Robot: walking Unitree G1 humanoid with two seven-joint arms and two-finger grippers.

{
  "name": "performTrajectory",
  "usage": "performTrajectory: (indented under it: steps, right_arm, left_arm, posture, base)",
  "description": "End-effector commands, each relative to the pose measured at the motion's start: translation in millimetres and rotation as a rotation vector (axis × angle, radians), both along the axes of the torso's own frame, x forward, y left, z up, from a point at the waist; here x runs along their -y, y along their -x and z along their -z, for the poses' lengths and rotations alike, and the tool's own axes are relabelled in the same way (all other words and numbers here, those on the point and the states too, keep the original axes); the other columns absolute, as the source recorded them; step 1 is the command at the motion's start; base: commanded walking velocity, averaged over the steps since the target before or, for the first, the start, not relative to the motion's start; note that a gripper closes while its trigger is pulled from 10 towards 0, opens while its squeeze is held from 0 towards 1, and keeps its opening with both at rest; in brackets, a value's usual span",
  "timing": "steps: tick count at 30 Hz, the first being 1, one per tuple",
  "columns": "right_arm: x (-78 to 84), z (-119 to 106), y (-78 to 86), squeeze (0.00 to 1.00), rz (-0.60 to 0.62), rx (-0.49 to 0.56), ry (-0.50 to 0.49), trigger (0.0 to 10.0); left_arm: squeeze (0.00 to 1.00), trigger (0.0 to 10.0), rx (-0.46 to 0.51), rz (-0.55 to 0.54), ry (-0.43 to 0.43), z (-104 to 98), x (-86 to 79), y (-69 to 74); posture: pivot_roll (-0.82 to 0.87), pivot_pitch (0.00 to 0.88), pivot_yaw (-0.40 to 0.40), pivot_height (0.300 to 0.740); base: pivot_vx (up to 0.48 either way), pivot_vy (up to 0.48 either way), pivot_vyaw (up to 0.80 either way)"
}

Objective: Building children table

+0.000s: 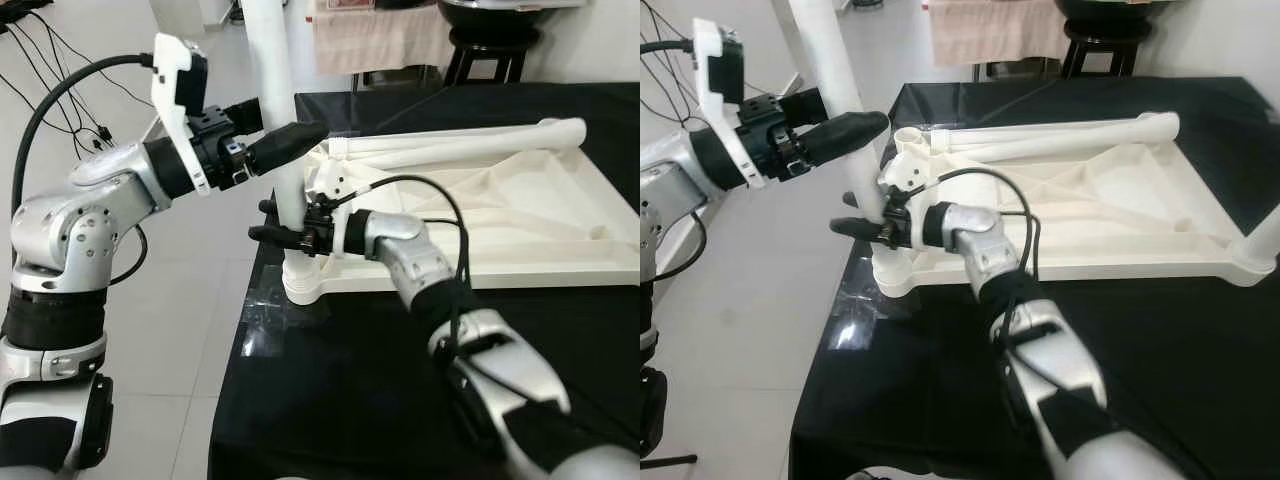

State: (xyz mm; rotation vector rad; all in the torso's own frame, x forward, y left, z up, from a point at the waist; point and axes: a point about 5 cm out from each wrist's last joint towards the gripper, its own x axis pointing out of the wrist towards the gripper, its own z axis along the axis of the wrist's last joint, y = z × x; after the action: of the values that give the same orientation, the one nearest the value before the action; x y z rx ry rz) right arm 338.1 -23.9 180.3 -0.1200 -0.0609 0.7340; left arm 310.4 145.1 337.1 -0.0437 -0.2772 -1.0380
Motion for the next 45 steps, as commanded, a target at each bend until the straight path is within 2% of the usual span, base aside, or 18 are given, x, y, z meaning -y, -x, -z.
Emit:
performTrajectory:
  steps: [1,3,6,8,14,15,35,36,37,38,40,41,43,45]
  right_arm:
    - [8.1,60,24.6,0.0,0.167,-0.262,0.091,0.0]
    - [2.1,63,27.0,0.0,0.125,-0.259,0.082,0.0]
    - [2.6,58,8.6,0.0,0.141,-0.211,0.076,0.0]
    - [-0.3,52,4.4,0.0,0.134,-0.192,0.078,0.0]
    - [-4.0,42,18.7,0.0,0.196,-0.204,0.091,0.0]
    - [-3.9,40,20.5,0.0,0.202,-0.202,0.091,0.0]
    - [-2.3,23,16.6,0.0,0.162,-0.17,0.058,0.0]
    - [-2.5,20,15.9,0.0,0.138,-0.162,0.058,6.9]
    - [-2.5,20,15.9,0.0,0.138,-0.162,0.058,6.9]
    - [-2.4,14,13.8,1.0,0.096,-0.143,0.031,10.0]
    - [-0.5,-7,6.2,1.0,-0.038,-0.076,-0.037,10.0]
    - [-0.5,-7,6.2,1.0,-0.038,-0.076,-0.037,10.0]
    - [5.4,-26,-0.3,1.0,-0.178,0.004,-0.064,10.0]
    - [13.1,-32,1.8,1.0,-0.403,-0.011,-0.03,10.0]
  left_arm:
    - [0.0,10.0,0.011,0.003,-0.006,-5,-4.0,2.9]
    - [0.0,10.0,0.011,0.001,-0.004,-4,-5.8,3.1]
    - [0.0,10.0,0.003,0.005,-0.019,0,-5.7,2.4]
    - [0.0,10.0,0.0,0.014,-0.025,1,-4.0,2.3]
    - [0.0,10.0,-0.007,0.018,-0.015,0,-3.9,1.4]
    - [0.0,0.0,-0.01,0.023,-0.016,1,-4.0,1.1]
    - [0.0,0.0,-0.028,0.019,-0.036,6,-3.2,-6.6]
    - [0.0,0.0,-0.027,0.022,-0.038,6,-2.6,-6.6]
    - [0.0,0.0,-0.027,0.022,-0.038,6,-2.6,-6.6]
    - [0.0,0.0,-0.025,0.024,-0.039,5,-1.9,-6.6]
    - [0.0,0.0,-0.02,0.029,-0.042,3,-1.0,-6.0]
    - [0.0,0.0,-0.02,0.029,-0.042,3,-1.0,-6.0]
    - [0.0,0.0,-0.018,0.033,-0.044,3,-0.4,-5.7]
    - [0.0,0.0,-0.016,0.032,-0.046,3,-0.2,-5.7]
  posture:
    - [0.03,0.106,0.03,0.74]
    - [0.0,0.073,0.061,0.74]
    - [0.01,0.076,0.059,0.74]
    - [0.01,0.072,0.06,0.74]
    - [0.0,0.065,0.064,0.74]
    - [0.0,0.06,0.069,0.74]
    - [-0.01,0.066,0.082,0.74]
    - [-0.02,0.069,0.083,0.74]
    - [-0.02,0.069,0.083,0.74]
    - [-0.01,0.071,0.084,0.74]
    - [-0.01,0.071,0.084,0.74]
    - [-0.01,0.071,0.084,0.74]
    - [-0.01,0.07,0.087,0.74]
    - [-0.01,0.072,0.089,0.74]
  base:
    - [0.0,0.0,0.0]
    - [0.0,0.0,0.0]
    - [0.0,0.0,0.0]
    - [0.0,0.0,0.0]
    - [0.0,0.0,0.0]
    - [0.0,0.0,0.0]
    - [0.0,0.0,0.0]
    - [0.0,0.0,0.0]
    - [0.0,0.0,0.0]
    - [0.0,0.0,0.0]
    - [0.0,0.0,0.0]
    - [0.0,0.0,0.0]
    - [0.0,0.0,0.0]
    - [0.0,0.0,0.0]
